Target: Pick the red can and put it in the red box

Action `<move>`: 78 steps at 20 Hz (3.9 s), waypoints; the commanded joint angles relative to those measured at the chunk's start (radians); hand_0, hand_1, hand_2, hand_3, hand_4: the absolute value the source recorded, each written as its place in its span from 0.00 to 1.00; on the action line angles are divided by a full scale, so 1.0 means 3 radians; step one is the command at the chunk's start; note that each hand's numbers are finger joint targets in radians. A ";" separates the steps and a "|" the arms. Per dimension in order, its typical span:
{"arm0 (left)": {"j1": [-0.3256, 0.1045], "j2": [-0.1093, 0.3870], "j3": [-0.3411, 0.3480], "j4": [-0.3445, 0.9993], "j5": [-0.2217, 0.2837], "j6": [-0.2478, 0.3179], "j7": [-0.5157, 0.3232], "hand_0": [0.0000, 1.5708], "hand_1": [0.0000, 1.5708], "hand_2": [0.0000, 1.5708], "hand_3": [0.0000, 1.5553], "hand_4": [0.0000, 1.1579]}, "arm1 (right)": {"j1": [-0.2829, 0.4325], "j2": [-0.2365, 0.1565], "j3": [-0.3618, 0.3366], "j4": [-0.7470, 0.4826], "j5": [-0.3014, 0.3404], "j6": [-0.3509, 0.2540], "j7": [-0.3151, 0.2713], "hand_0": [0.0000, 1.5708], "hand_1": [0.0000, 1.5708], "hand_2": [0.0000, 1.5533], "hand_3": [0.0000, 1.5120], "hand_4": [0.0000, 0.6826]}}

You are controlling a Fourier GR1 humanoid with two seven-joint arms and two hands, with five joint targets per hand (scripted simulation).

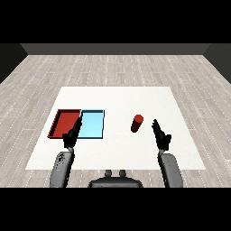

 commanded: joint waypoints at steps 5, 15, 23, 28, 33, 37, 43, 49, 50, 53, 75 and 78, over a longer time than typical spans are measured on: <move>-0.0022 -0.0068 0.0091 0.0017 0.0023 0.0080 0.0117 0.00 0.00 0.00 0.00 0.00 | -0.0631 -0.0568 -0.0735 0.0897 -0.0489 0.0616 -0.0209 0.00 0.00 0.00 0.00 0.00; -0.0078 -0.0293 0.0137 -0.0185 0.0090 0.0124 -0.1194 0.00 0.00 0.00 0.00 0.00 | -0.1142 -0.0743 -0.1004 0.1781 -0.0594 0.1111 -0.1578 0.00 0.00 0.00 0.00 0.00; -0.0150 -0.0340 0.0110 0.0281 0.0124 0.0053 -0.1547 0.00 0.00 0.00 0.00 0.00 | -0.1251 -0.0786 -0.1002 0.1953 -0.0559 0.1148 -0.1634 0.00 0.00 0.00 0.00 0.00; 0.0104 -0.0212 0.0195 -0.0314 0.0336 -0.0080 -0.1260 0.00 0.00 0.00 0.00 0.00 | -0.1087 -0.0658 -0.0910 0.1826 -0.0511 0.1113 -0.1678 0.00 0.00 0.00 0.00 0.00; -0.0088 -0.0285 0.0178 -0.0030 0.0299 -0.0006 -0.1344 0.00 0.00 0.00 0.00 0.00 | -0.1271 -0.0611 -0.0890 0.1852 -0.0667 0.1160 -0.1351 0.00 0.00 0.00 0.00 0.00; 0.0167 -0.0296 0.0147 -0.0201 0.0288 -0.0032 -0.1451 0.00 0.00 0.00 0.00 0.00 | -0.1309 -0.0477 -0.0811 0.1757 -0.0691 0.1063 -0.1157 0.00 0.00 0.00 0.00 0.00; -0.0190 -0.0230 0.0257 0.0182 0.0333 -0.0055 -0.1495 0.00 0.00 0.00 0.00 0.00 | -0.1709 -0.0290 -0.0742 0.2516 -0.0488 0.0922 -0.1564 0.00 0.00 0.00 0.00 0.00; -0.0208 -0.0195 0.0289 0.0028 0.0414 -0.0044 -0.1279 0.00 0.00 0.00 0.00 0.00 | -0.1838 -0.0204 -0.0677 0.2641 -0.0489 0.0920 -0.1486 0.00 0.00 0.00 0.00 0.00; -0.0063 -0.0198 0.0228 -0.0269 0.0409 -0.0025 -0.1111 0.00 0.00 0.00 0.00 0.00 | -0.1870 -0.0232 -0.0714 0.2893 -0.0484 0.1012 -0.1658 0.00 0.00 0.00 0.00 0.00; 0.0418 -0.0293 0.0121 -0.0358 0.0377 -0.0125 -0.1545 0.00 0.00 0.00 0.00 0.00 | -0.1840 -0.0120 -0.0679 0.2861 -0.0484 0.0940 -0.1644 0.00 0.00 0.00 0.00 0.00; -0.0056 -0.0196 0.0200 -0.0379 0.0419 0.0028 -0.1011 0.00 0.00 0.00 0.00 0.00 | -0.2383 -0.0037 -0.0792 0.4042 -0.0473 0.1055 -0.2092 0.00 0.00 0.00 0.00 0.00; 0.0145 -0.0211 0.0219 -0.0265 0.0458 -0.0084 -0.1321 0.00 0.00 0.00 0.00 0.00 | -0.2376 0.0014 -0.0710 0.3785 -0.0487 0.1077 -0.1830 0.00 0.00 0.00 0.00 0.00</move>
